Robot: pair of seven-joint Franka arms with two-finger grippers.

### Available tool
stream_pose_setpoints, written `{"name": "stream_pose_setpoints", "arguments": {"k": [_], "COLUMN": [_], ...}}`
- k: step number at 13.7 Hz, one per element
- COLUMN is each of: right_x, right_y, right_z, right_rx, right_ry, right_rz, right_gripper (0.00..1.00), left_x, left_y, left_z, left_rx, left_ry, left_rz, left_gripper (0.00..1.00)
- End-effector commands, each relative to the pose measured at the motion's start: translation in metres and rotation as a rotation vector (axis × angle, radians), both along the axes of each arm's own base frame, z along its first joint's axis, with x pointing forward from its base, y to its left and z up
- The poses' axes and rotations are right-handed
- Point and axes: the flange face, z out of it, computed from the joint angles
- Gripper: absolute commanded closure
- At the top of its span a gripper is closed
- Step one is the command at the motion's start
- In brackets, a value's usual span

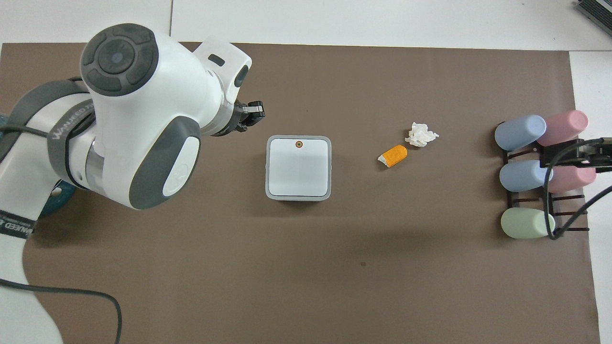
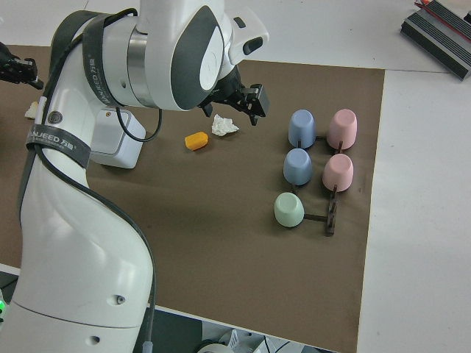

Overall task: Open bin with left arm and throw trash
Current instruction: 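Reach the left gripper to the white bin lid, then lift the bin lid with the left gripper while the right gripper reaches paper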

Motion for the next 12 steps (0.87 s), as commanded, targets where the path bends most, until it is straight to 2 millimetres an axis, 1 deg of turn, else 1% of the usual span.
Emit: {"name": "stream_pose_setpoints", "arguments": {"k": [1,2,3,4,6,8,9,11,12], "right_x": [0.003,0.007,0.013,0.020,0.039,0.054,0.063,0.082,0.089], "right_y": [0.007,0.009,0.010,0.010,0.033,0.045,0.056,0.068,0.074], "right_z": [-0.026,-0.032,-0.042,-0.050,-0.074,-0.100,-0.116,-0.148,-0.161], "right_rx": [-0.008,-0.005,-0.006,-0.007,-0.007,0.029,0.063,0.069,0.067], "right_ry": [-0.035,-0.038,-0.032,-0.040,-0.055,-0.055,-0.063,-0.076,-0.090], "right_rz": [0.014,0.014,0.007,-0.009,-0.014,-0.042,-0.045,-0.057,-0.058], "right_gripper": [0.00,0.00,0.00,0.00,0.00,0.00,0.00,0.00,0.00], "left_x": [-0.006,-0.004,-0.004,-0.005,-0.004,-0.008,-0.007,-0.010,-0.009], "left_y": [-0.020,-0.026,-0.033,-0.043,-0.049,-0.058,-0.063,-0.074,-0.076], "left_z": [-0.016,-0.029,-0.035,-0.046,-0.054,-0.060,-0.070,-0.082,-0.086], "left_rx": [-0.030,-0.029,-0.034,-0.035,-0.041,-0.041,-0.041,-0.039,-0.045], "left_ry": [-0.016,-0.004,-0.003,0.005,0.004,0.007,0.014,0.020,0.016], "left_rz": [0.029,0.037,0.051,0.053,0.066,0.056,0.071,0.071,0.078], "left_gripper": [1.00,1.00,1.00,1.00,1.00,1.00,1.00,1.00,1.00]}}
